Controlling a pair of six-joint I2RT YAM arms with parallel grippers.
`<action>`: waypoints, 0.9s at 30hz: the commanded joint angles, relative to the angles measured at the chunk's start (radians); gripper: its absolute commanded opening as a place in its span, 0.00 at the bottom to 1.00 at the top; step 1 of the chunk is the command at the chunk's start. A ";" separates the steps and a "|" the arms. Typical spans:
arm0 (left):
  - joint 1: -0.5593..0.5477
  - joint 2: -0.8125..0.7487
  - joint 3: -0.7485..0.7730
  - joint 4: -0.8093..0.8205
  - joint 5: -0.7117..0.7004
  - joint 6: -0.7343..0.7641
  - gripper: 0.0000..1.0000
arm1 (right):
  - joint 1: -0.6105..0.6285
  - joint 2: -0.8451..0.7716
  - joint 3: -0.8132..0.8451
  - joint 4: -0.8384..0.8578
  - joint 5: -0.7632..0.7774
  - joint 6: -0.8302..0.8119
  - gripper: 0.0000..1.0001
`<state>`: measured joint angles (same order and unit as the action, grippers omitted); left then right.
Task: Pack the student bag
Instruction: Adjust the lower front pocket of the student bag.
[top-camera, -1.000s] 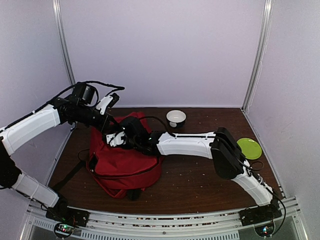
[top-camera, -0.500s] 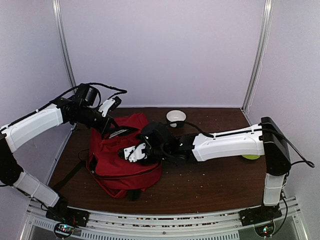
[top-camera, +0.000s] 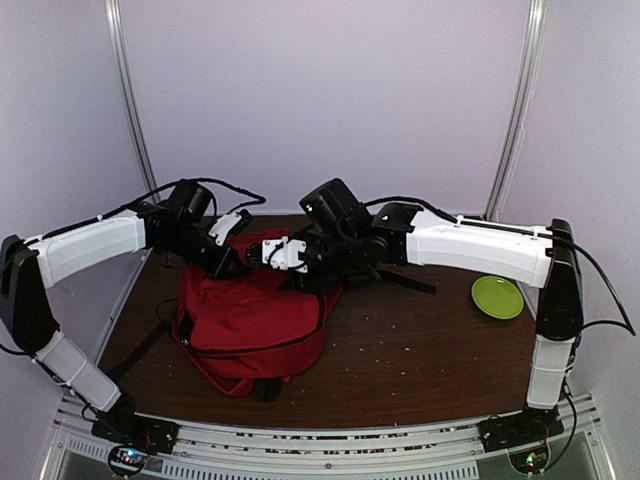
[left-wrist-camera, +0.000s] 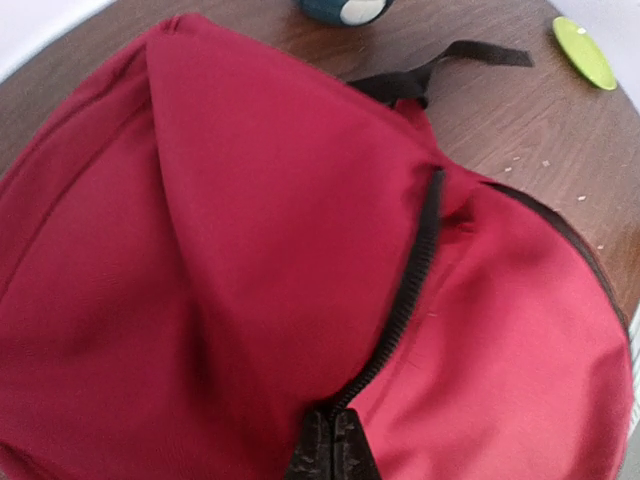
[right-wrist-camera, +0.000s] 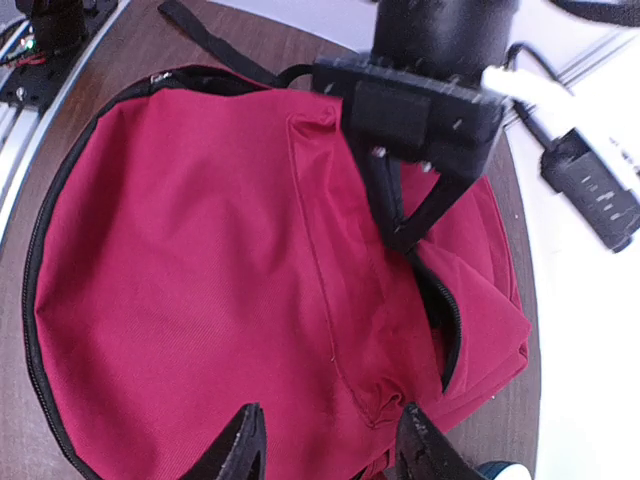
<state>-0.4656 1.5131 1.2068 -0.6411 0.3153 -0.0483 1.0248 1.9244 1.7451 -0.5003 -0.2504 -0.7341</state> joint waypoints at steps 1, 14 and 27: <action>0.013 0.097 0.059 0.073 -0.053 -0.049 0.00 | -0.025 0.058 0.080 -0.114 -0.108 0.083 0.44; 0.031 0.080 0.076 0.150 -0.085 -0.131 0.00 | -0.057 0.318 0.386 -0.196 -0.023 0.062 0.38; 0.038 0.065 0.077 0.160 -0.090 -0.155 0.00 | -0.094 0.459 0.503 -0.101 0.097 0.092 0.62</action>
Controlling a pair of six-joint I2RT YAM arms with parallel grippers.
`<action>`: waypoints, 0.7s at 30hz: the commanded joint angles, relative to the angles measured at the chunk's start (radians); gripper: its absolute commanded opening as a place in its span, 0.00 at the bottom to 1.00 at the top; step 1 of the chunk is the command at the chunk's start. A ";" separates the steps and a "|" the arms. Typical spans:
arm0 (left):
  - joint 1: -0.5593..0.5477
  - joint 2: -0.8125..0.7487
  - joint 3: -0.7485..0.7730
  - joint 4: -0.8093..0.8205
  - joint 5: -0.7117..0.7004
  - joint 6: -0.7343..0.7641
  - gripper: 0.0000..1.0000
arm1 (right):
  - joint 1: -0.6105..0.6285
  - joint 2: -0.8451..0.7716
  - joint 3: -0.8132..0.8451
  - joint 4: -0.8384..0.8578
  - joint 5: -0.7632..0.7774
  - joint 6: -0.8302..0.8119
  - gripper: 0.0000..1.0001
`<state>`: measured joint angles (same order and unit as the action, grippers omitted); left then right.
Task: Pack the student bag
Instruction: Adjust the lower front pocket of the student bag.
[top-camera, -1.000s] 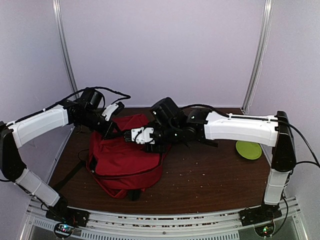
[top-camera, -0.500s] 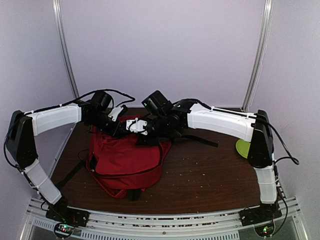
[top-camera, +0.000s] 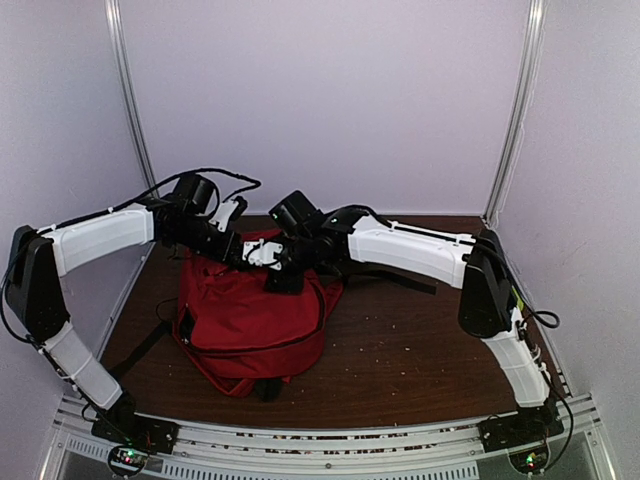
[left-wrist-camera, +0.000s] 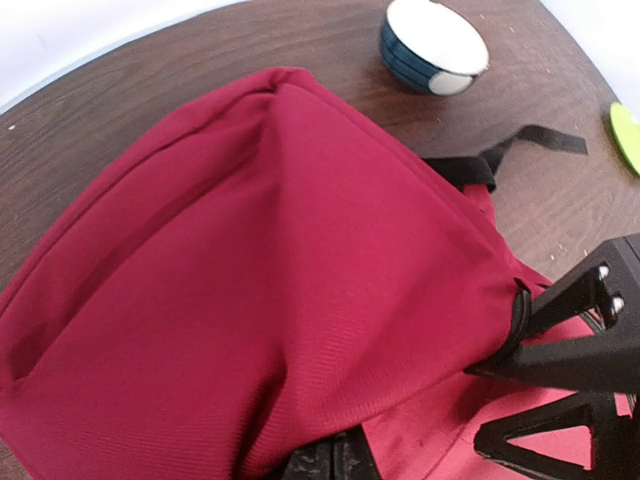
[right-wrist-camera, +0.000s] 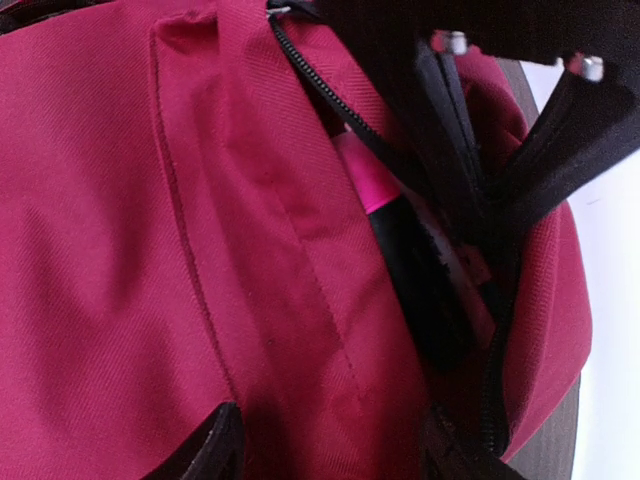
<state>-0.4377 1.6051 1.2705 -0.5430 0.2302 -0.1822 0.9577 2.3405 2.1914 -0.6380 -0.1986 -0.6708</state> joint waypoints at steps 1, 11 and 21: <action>0.010 -0.029 0.013 0.065 -0.002 -0.025 0.00 | -0.033 0.048 0.059 0.040 0.043 0.028 0.63; 0.010 0.003 0.019 0.074 0.070 -0.037 0.00 | -0.060 0.119 0.117 0.038 0.006 0.043 0.70; 0.010 0.010 0.001 0.065 0.075 -0.032 0.00 | -0.056 0.117 0.112 -0.073 -0.038 0.015 0.22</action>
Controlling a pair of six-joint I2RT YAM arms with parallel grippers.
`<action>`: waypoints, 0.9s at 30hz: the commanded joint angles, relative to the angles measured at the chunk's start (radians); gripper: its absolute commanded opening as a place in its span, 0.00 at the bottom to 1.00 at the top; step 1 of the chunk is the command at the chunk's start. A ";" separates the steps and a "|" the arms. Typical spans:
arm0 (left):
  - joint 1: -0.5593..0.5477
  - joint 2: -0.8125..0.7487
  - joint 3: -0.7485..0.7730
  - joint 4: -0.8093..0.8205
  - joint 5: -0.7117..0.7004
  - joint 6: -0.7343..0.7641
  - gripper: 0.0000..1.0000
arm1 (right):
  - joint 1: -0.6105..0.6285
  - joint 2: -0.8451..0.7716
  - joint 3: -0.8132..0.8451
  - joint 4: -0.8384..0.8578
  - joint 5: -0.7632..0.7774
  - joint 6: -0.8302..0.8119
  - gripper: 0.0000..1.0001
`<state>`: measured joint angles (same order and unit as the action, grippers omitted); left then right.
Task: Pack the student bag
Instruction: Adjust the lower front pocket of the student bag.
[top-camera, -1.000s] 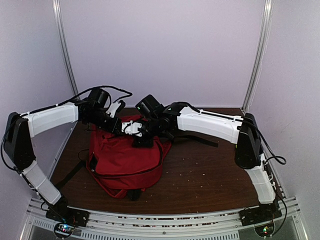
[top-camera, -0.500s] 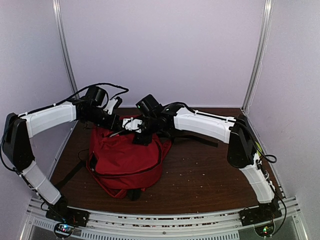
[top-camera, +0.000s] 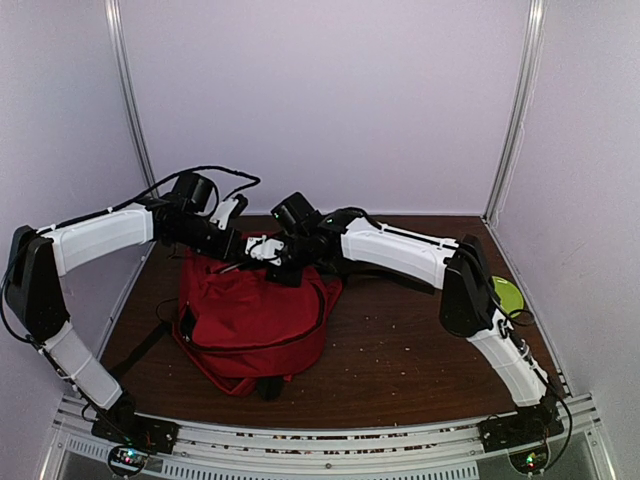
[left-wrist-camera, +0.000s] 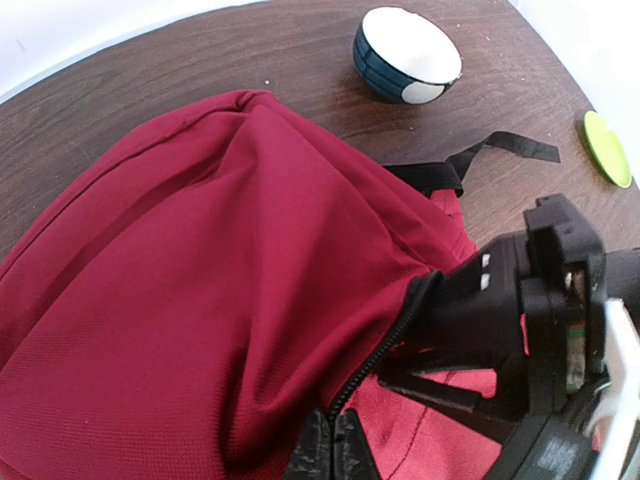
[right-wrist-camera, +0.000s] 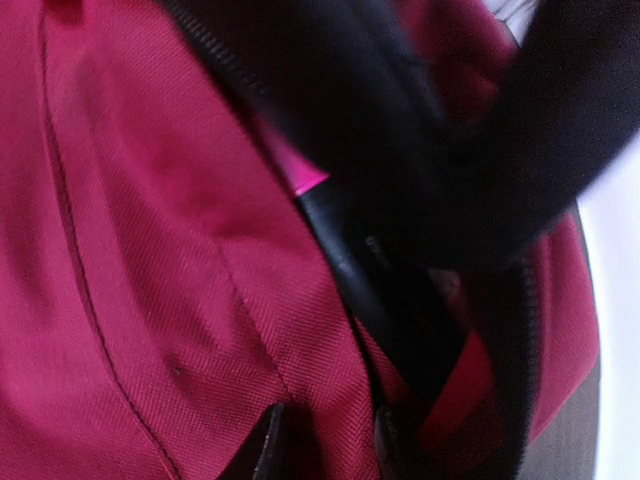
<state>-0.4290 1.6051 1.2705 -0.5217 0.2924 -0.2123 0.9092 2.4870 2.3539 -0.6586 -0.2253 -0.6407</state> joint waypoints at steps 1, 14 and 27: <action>0.001 0.010 -0.002 0.045 0.012 -0.001 0.00 | -0.007 -0.046 -0.070 -0.050 -0.013 -0.019 0.17; 0.002 0.023 -0.041 0.072 0.097 0.007 0.00 | -0.008 -0.367 -0.396 0.155 -0.157 0.070 0.00; -0.029 -0.064 -0.121 -0.007 0.282 0.073 0.14 | 0.002 -0.432 -0.483 0.137 -0.336 0.081 0.05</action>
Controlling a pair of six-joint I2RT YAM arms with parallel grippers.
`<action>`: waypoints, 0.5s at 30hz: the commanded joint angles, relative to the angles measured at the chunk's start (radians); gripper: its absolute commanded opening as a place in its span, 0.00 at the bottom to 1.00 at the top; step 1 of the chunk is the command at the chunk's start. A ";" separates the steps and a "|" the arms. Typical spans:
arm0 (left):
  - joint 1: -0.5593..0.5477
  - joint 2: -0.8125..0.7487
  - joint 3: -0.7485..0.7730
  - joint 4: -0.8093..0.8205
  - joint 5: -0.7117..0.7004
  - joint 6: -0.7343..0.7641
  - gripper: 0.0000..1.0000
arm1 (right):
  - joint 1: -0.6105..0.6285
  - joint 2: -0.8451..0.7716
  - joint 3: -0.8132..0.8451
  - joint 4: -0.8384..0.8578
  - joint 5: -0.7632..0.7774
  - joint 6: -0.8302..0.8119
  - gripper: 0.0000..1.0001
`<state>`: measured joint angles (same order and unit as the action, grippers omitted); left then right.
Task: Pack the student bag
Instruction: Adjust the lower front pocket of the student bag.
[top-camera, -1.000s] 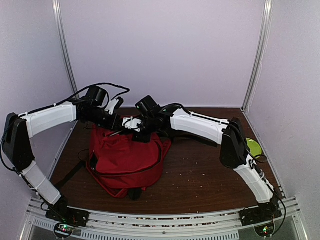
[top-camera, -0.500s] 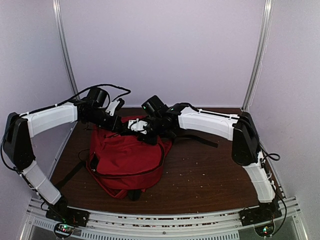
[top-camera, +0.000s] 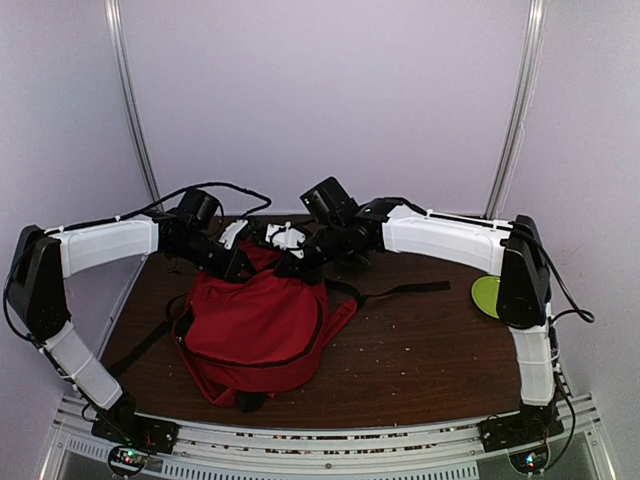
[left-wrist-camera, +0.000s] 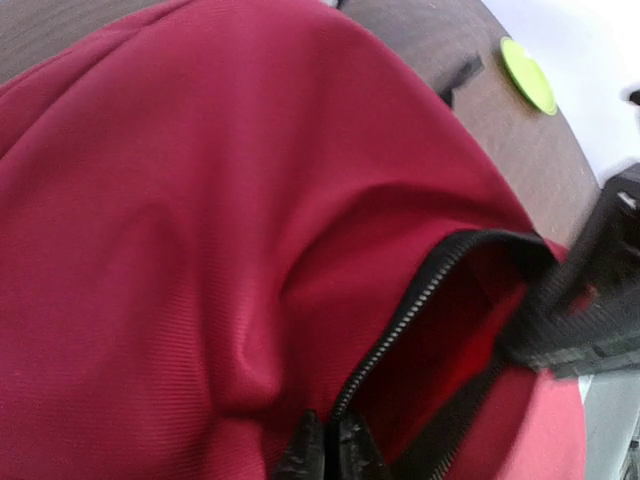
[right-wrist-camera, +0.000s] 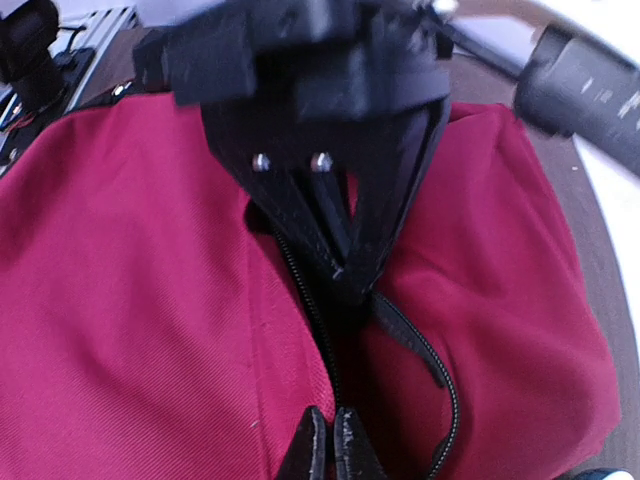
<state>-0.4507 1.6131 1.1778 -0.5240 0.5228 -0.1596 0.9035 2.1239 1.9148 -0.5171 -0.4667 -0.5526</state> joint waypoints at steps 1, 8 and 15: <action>-0.008 -0.116 -0.037 0.001 0.030 0.014 0.19 | 0.010 -0.074 -0.053 -0.036 -0.102 -0.029 0.10; -0.003 -0.390 -0.084 -0.016 -0.268 -0.079 0.46 | 0.024 -0.122 -0.140 -0.217 -0.143 -0.138 0.31; 0.067 -0.426 -0.233 0.049 -0.392 -0.350 0.50 | 0.022 -0.188 -0.196 -0.152 -0.114 -0.050 0.35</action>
<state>-0.4252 1.1484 1.0431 -0.5262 0.2138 -0.3408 0.9207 1.9938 1.7283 -0.6857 -0.5777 -0.6498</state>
